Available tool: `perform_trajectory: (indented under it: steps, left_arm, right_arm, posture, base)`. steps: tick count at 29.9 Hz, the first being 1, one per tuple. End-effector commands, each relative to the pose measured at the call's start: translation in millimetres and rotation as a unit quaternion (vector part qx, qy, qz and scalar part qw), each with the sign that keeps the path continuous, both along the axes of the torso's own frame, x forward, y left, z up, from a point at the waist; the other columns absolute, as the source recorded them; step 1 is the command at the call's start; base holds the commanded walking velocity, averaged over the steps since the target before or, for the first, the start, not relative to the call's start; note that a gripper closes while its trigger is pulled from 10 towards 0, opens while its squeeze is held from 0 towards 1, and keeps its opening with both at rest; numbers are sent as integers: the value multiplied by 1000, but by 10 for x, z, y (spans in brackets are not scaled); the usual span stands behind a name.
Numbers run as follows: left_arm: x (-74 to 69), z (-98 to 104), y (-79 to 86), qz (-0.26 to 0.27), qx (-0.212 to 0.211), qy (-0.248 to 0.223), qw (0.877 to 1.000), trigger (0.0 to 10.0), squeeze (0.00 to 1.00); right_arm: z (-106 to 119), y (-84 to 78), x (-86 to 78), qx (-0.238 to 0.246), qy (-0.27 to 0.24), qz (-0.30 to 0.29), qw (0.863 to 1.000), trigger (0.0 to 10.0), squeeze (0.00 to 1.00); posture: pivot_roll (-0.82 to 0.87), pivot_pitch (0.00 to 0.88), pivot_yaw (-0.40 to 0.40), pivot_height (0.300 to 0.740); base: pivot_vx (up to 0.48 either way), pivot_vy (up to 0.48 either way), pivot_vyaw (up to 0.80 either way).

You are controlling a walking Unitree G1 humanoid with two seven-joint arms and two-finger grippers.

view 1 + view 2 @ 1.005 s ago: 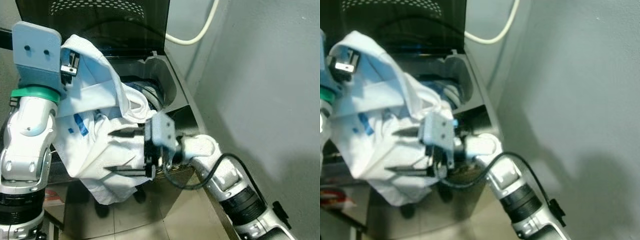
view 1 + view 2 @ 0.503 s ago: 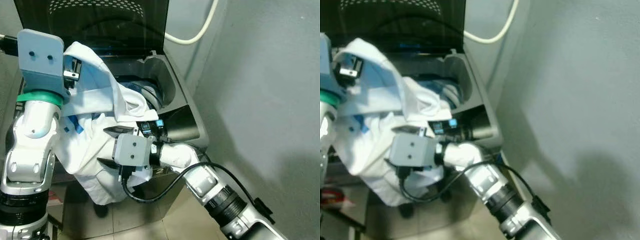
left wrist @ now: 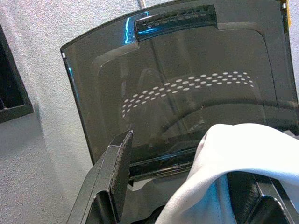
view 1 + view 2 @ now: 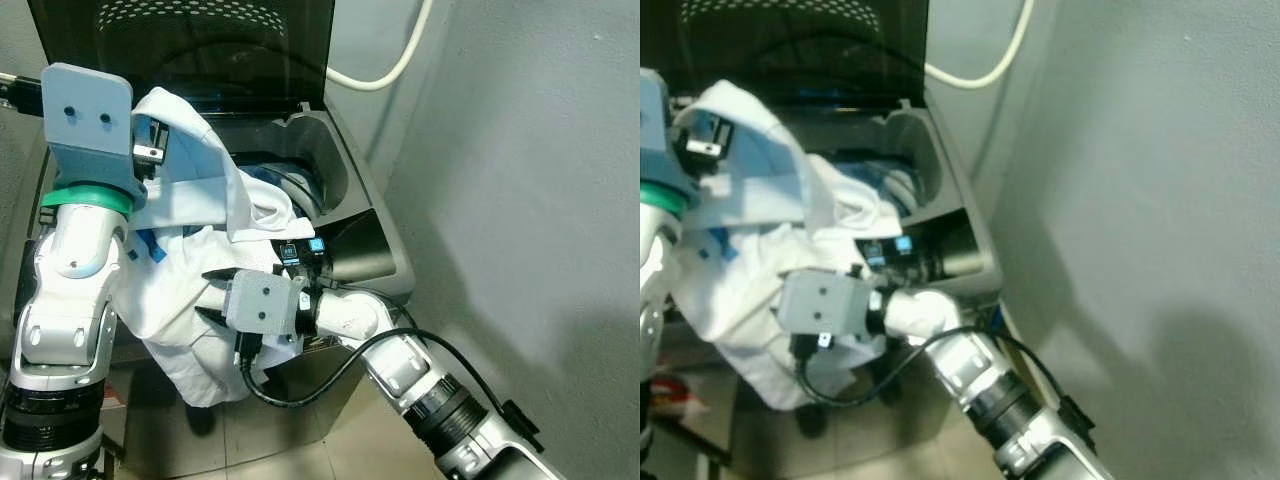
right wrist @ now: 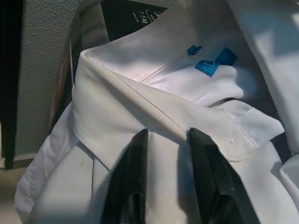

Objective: Clothes washing

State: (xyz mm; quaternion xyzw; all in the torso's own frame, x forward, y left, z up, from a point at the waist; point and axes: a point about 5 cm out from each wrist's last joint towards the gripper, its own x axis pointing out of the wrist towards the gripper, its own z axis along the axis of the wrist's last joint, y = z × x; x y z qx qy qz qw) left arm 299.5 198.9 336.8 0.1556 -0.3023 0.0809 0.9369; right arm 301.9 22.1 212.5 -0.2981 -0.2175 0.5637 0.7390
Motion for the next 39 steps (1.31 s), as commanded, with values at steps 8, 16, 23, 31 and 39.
perform_trajectory:
  steps: [8, 16, 23, 31, 39]
  left_arm:
    - [-2, -43, 6, 4, 0, 2, 1000, 10000, 0]
    - [-1, -42, 3, 5, -1, 1, 1000, 10000, 0]
    - [-9, -22, -25, -4, -11, -6, 1000, 10000, 0]
    - [-66, 45, -69, -9, -36, -46, 998, 10000, 0]
    - [-145, 51, 106, 59, -61, -64, 994, 10000, 0]
  right_arm:
    - [-114, -31, -4, 1, 44, 5, 999, 0, 0]
    - [40, -43, 95, 67, 71, -22, 995, 0, 0]
    - [290, -62, 415, 168, 87, -140, 972, 5686, 0]
    - [992, -105, 843, 285, 43, -313, 905, 10000, 0]
    - [1514, -161, 875, 357, -4, -371, 857, 10000, 0]
  posture:
    - [157, 128, -73, 724]
    - [154, 133, -73, 724]
    - [147, 137, -74, 724]
    - [148, 150, -81, 724]
    - [168, 154, -93, 724]
  base:
    - [0, 0, 0]
    - [0, 0, 0]
    - [0, 0, 0]
    - [0, 0, 0]
    - [0, 0, 0]
